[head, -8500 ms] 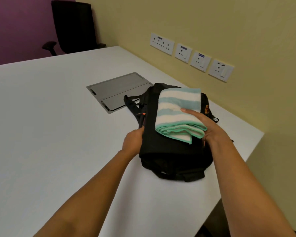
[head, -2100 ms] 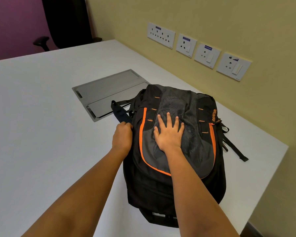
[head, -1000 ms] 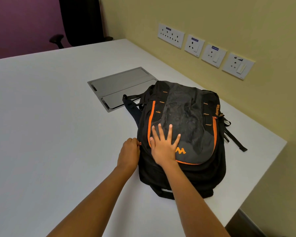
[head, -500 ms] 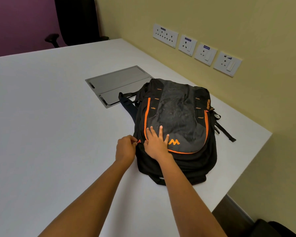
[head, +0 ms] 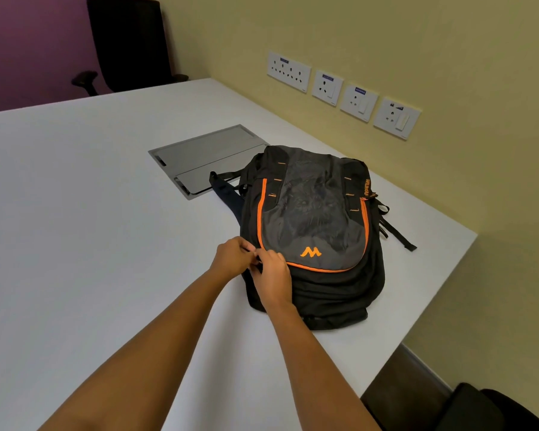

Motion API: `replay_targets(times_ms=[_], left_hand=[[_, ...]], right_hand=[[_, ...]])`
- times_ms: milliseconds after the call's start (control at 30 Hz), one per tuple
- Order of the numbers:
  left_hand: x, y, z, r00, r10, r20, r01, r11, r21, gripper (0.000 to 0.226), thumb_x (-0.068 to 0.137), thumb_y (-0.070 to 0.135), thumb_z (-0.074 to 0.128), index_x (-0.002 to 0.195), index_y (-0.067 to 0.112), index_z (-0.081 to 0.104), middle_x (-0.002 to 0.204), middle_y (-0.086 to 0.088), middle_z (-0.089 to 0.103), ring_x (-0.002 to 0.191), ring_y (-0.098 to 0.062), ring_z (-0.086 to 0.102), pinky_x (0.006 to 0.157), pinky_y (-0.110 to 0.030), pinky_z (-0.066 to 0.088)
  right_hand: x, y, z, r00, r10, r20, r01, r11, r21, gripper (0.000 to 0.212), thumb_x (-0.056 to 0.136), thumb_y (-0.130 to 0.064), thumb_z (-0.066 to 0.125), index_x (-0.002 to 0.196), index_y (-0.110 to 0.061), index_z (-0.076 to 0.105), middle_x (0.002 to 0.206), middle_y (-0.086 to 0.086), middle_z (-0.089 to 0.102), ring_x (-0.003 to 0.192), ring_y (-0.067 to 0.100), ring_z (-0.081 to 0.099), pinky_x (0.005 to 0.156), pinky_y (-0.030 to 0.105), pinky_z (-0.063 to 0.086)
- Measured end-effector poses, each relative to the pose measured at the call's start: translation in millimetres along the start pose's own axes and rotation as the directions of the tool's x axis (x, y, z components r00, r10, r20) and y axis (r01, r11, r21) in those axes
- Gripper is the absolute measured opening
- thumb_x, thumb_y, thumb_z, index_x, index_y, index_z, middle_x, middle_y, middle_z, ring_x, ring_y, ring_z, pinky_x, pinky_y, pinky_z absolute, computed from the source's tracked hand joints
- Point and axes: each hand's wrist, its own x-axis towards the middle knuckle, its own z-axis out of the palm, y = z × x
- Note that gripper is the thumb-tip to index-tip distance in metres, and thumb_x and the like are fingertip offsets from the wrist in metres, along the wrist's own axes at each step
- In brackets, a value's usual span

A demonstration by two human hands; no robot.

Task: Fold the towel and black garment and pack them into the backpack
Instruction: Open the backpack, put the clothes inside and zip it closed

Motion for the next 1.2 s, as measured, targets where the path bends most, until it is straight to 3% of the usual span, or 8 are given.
replay_targets(times_ms=[133,233,500,867,933,1000,1100,1200], left_hand=[[14,3,2,0.982,-0.069,-0.177,0.066,0.998,-0.024,0.021,0.094,0.018,0.053,0.103,0.000,0.062,0.099,-0.017,0.067,0.088,-0.026,0.064,0.077,-0.027,0.047],[22,4,4,0.975,-0.184,-0.125,0.196,0.976,0.099,0.042,0.094,0.037,0.052,0.089,-0.003,0.062,0.090,-0.016,0.066,0.091,-0.029,0.064,0.075,-0.028,0.043],[38,8,15,0.957,-0.237,-0.169,0.245,0.969,0.032,0.036,0.087,0.020,0.066,0.061,0.011,0.043,0.062,-0.003,0.045,0.078,-0.024,0.059,0.066,-0.025,0.040],[34,1,14,0.954,-0.199,-0.225,0.202,0.979,-0.008,0.010,0.086,0.007,0.056,0.081,-0.001,0.057,0.075,-0.014,0.055,0.086,-0.035,0.060,0.077,-0.038,0.050],[23,9,23,0.946,-0.110,-0.306,0.122,0.992,0.021,0.021,0.088,0.003,0.054,0.107,-0.003,0.056,0.106,-0.020,0.058,0.103,-0.035,0.057,0.087,-0.039,0.048],[8,15,34,0.920,0.166,-0.355,-0.145,0.986,0.084,0.031,0.087,0.003,0.055,0.118,0.005,0.055,0.118,-0.013,0.055,0.110,-0.028,0.053,0.095,-0.037,0.045],[-17,13,57,0.791,0.610,-0.049,-0.584,0.776,0.239,0.028,0.084,0.001,0.059,0.110,0.010,0.064,0.111,-0.006,0.062,0.107,-0.023,0.056,0.094,-0.033,0.044],[-27,4,73,0.751,0.655,0.079,-0.636,0.686,0.353,0.026,0.085,0.003,0.061,0.110,0.009,0.068,0.110,-0.007,0.066,0.105,-0.025,0.057,0.091,-0.034,0.046]], right_hand=[[-1,-7,2,0.948,0.312,-0.070,-0.280,0.916,0.287,0.016,0.086,-0.010,0.066,0.101,-0.009,0.071,0.099,0.007,0.071,0.093,0.020,0.065,0.078,0.020,0.047],[0,-9,0,0.885,0.464,-0.033,-0.399,0.795,0.457,0.017,0.084,-0.013,0.069,0.100,-0.008,0.073,0.097,0.006,0.073,0.089,0.016,0.067,0.067,0.008,0.044],[0,-14,-7,0.864,0.504,-0.006,-0.426,0.737,0.524,0.016,0.084,-0.017,0.070,0.096,-0.008,0.074,0.093,0.004,0.074,0.076,0.004,0.061,0.054,-0.001,0.036],[-27,48,-62,0.794,0.588,-0.155,-0.472,0.756,0.453,0.010,0.084,-0.014,0.068,0.087,-0.007,0.074,0.086,0.005,0.071,0.076,0.011,0.060,0.058,0.006,0.035],[-28,51,-69,0.805,0.579,-0.129,-0.480,0.764,0.430,0.012,0.085,-0.016,0.067,0.091,-0.007,0.073,0.086,0.003,0.070,0.077,0.011,0.059,0.058,0.003,0.034],[-26,50,-72,0.831,0.546,-0.104,-0.463,0.783,0.415,0.013,0.085,-0.018,0.067,0.093,-0.008,0.073,0.088,0.002,0.070,0.079,0.010,0.059,0.064,0.008,0.038],[-26,47,-76,0.855,0.510,-0.094,-0.434,0.803,0.408,0.012,0.084,-0.018,0.068,0.092,-0.011,0.074,0.089,0.002,0.072,0.077,0.007,0.058,0.067,0.010,0.039],[-29,45,-82,0.872,0.480,-0.095,-0.407,0.820,0.402,0.011,0.085,-0.018,0.068,0.092,-0.012,0.073,0.089,0.000,0.071,0.074,0.003,0.055,0.058,0.000,0.038]])
